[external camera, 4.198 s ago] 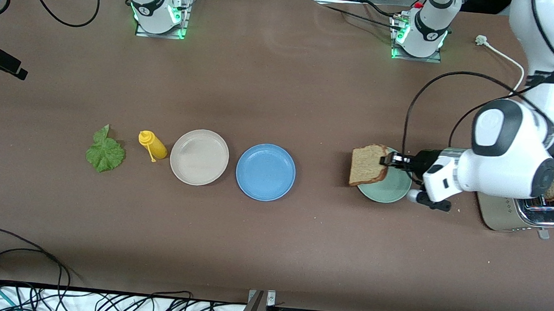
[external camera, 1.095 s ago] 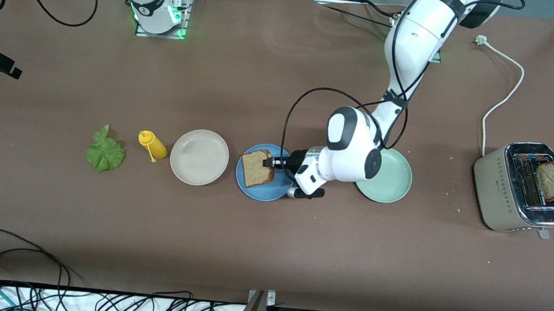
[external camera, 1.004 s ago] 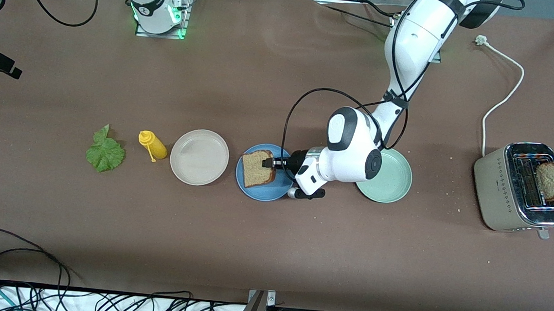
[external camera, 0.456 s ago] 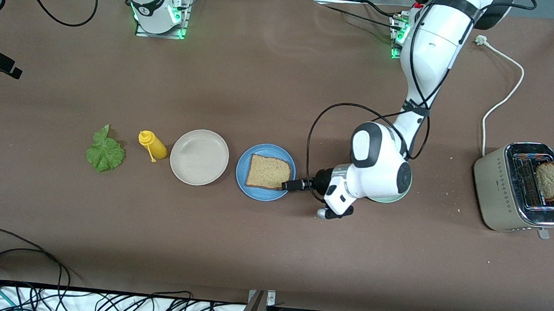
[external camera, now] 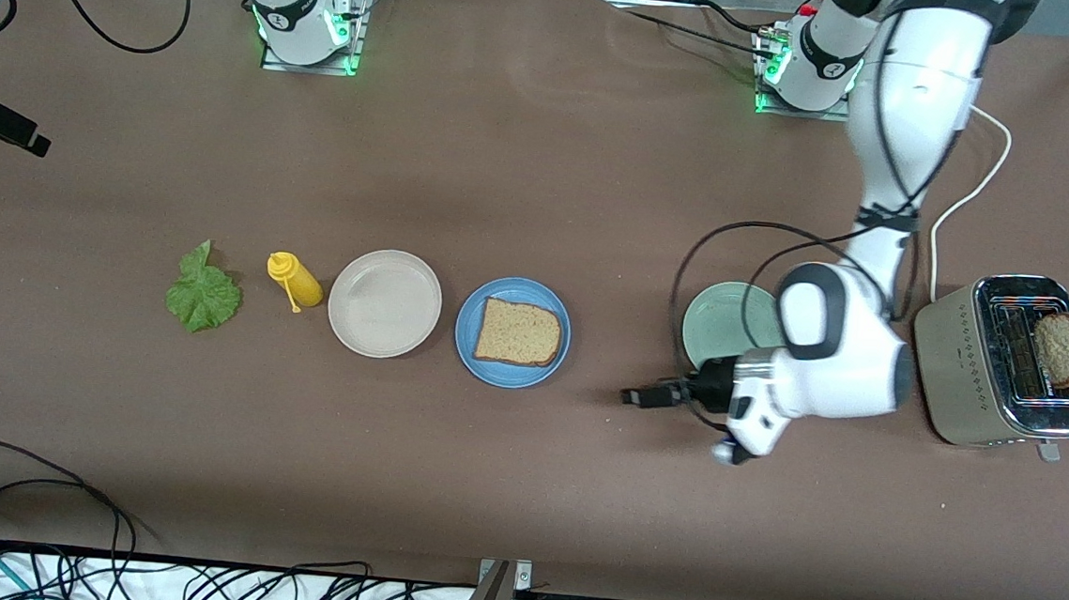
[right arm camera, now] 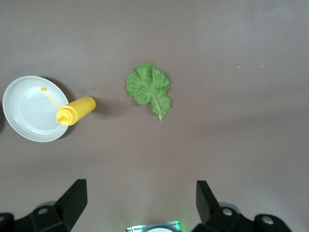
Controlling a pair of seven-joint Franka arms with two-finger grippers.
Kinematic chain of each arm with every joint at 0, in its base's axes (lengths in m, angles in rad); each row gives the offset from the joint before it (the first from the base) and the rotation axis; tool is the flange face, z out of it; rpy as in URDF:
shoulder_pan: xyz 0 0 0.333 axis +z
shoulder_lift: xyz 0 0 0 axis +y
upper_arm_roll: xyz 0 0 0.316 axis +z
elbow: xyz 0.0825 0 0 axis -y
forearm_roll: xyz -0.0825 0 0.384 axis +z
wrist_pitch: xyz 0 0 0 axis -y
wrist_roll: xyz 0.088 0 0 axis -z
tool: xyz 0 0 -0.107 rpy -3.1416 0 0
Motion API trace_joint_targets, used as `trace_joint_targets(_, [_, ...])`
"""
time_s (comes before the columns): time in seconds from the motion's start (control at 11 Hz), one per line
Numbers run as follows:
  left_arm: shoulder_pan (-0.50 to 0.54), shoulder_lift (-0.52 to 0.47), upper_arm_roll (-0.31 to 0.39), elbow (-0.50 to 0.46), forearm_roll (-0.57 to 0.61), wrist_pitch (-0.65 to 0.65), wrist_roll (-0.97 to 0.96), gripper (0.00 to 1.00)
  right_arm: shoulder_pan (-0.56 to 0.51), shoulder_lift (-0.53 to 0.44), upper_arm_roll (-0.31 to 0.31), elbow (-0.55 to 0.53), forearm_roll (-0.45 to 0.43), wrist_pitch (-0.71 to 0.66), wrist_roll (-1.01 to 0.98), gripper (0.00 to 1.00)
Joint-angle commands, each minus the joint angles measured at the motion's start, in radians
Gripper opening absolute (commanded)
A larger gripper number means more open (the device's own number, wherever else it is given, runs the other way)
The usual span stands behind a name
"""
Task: Make sandwich in blue plate with both arms
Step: 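Release the bread onto the blue plate and withdraw the left gripper, then grasp the lettuce leaf with the right gripper while the left gripper retracts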
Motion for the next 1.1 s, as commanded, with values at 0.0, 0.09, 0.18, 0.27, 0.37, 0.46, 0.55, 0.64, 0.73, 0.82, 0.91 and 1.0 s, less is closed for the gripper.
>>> trace_joint_targets(0.0, [0.093, -0.266, -0.003, -0.267, 0.060, -0.022, 0.015, 1.00, 0.019, 0.047, 0.006, -0.037, 0.019, -0.013, -0.115, 1.00])
trace_joint_targets(0.09, [0.114, -0.326, -0.004, -0.296, 0.147, -0.025, 0.015, 1.00, 0.016, 0.089, 0.006, -0.045, 0.019, 0.001, -0.148, 1.00])
trace_joint_targets(0.18, [0.136, -0.381, -0.007, -0.319, 0.239, -0.052, 0.015, 1.00, 0.017, 0.135, 0.006, -0.045, 0.018, 0.025, -0.255, 1.00])
trace_joint_targets(0.27, [0.159, -0.432, -0.010, -0.324, 0.308, -0.099, 0.015, 1.00, 0.014, 0.177, 0.005, -0.063, 0.021, 0.075, -0.291, 1.00])
trace_joint_targets(0.37, [0.179, -0.478, -0.010, -0.329, 0.365, -0.138, 0.015, 1.00, 0.014, 0.192, 0.003, -0.139, 0.004, 0.202, -0.351, 1.00])
trace_joint_targets(0.46, [0.194, -0.524, -0.012, -0.332, 0.440, -0.178, 0.015, 1.00, 0.014, 0.186, 0.000, -0.253, 0.001, 0.338, -0.410, 1.00])
trace_joint_targets(0.55, [0.194, -0.568, -0.010, -0.330, 0.531, -0.228, 0.015, 1.00, 0.013, 0.206, -0.010, -0.313, 0.001, 0.426, -0.426, 1.00])
trace_joint_targets(0.64, [0.199, -0.620, -0.012, -0.332, 0.632, -0.276, 0.013, 1.00, 0.011, 0.243, -0.020, -0.345, 0.002, 0.485, -0.434, 1.00])
trace_joint_targets(0.73, [0.205, -0.666, -0.013, -0.332, 0.704, -0.316, 0.013, 1.00, 0.011, 0.278, -0.020, -0.379, 0.004, 0.563, -0.434, 1.00])
trace_joint_targets(0.82, [0.217, -0.709, -0.015, -0.332, 0.775, -0.354, 0.012, 1.00, 0.002, 0.312, -0.021, -0.413, 0.002, 0.652, -0.442, 1.00])
trace_joint_targets(0.91, [0.217, -0.746, -0.015, -0.332, 0.857, -0.388, 0.012, 1.00, -0.004, 0.338, -0.021, -0.447, 0.004, 0.744, -0.495, 1.00])
trace_joint_targets(1.0, [0.219, -0.786, -0.015, -0.332, 0.916, -0.417, 0.013, 1.00, -0.010, 0.358, -0.020, -0.462, 0.004, 0.808, -0.506, 1.00])
